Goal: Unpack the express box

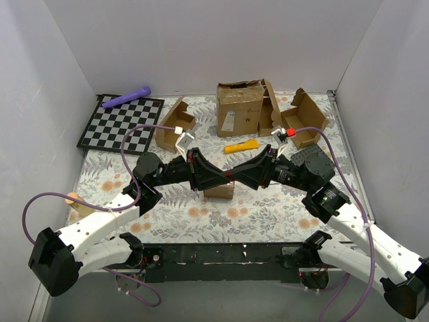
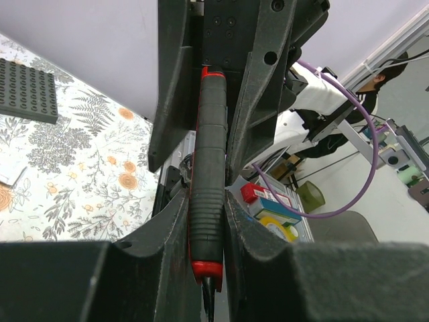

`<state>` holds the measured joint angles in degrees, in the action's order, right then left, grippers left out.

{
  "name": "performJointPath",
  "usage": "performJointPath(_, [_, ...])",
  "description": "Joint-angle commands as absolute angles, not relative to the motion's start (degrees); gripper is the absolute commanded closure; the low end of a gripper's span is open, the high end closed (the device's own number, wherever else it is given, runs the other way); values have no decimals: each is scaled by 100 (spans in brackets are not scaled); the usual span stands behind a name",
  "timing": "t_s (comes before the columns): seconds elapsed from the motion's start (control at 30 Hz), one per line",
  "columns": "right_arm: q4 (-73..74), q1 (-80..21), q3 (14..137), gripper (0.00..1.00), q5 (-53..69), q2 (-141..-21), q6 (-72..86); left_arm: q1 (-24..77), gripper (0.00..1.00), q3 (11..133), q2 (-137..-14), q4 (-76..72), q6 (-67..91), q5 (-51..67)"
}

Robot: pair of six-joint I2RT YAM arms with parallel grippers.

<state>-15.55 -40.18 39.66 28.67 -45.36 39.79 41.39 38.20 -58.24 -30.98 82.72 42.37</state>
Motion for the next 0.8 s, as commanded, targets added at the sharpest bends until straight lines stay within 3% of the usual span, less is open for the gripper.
performJointPath(0.0, [-1784, -4008, 4052, 51, 2856, -4474, 3981, 4166, 100, 3779, -5669, -3471, 8367, 4271])
performJointPath(0.2, [-2030, -3990, 4061, 58, 2935, -4561, 4095, 4166, 100, 3753, -5704, -3489, 8411, 4350])
performJointPath(0.43, [-2276, -3990, 4034, 49, 2944, -4641, 4227, 4166, 100, 3709, -5695, -3516, 8429, 4421])
performJointPath(0.53, [-2390, -3990, 4008, 65, 2988, -4658, 4271, 4166, 100, 3674, -5713, -3568, 8464, 4456])
performJointPath(0.57, [-2399, -3982, 3999, 80, 3006, -4676, 4280, 4166, 100, 3665, -5713, -3568, 8464, 4456])
performJointPath(0.63, [-2408, -3990, 3999, 94, 3067, -4693, 4289, 4166, 100, 3674, -5722, -3516, 8438, 4439])
performJointPath(0.7, [-2382, -3982, 4008, 99, 3067, -4667, 4263, 4166, 99, 3735, -5704, -3341, 8324, 4369])
performJointPath(0.77, [-2233, -3946, 4043, 99, 3041, -4589, 4184, 4166, 86, 3823, -5669, -3024, 8139, 4228])
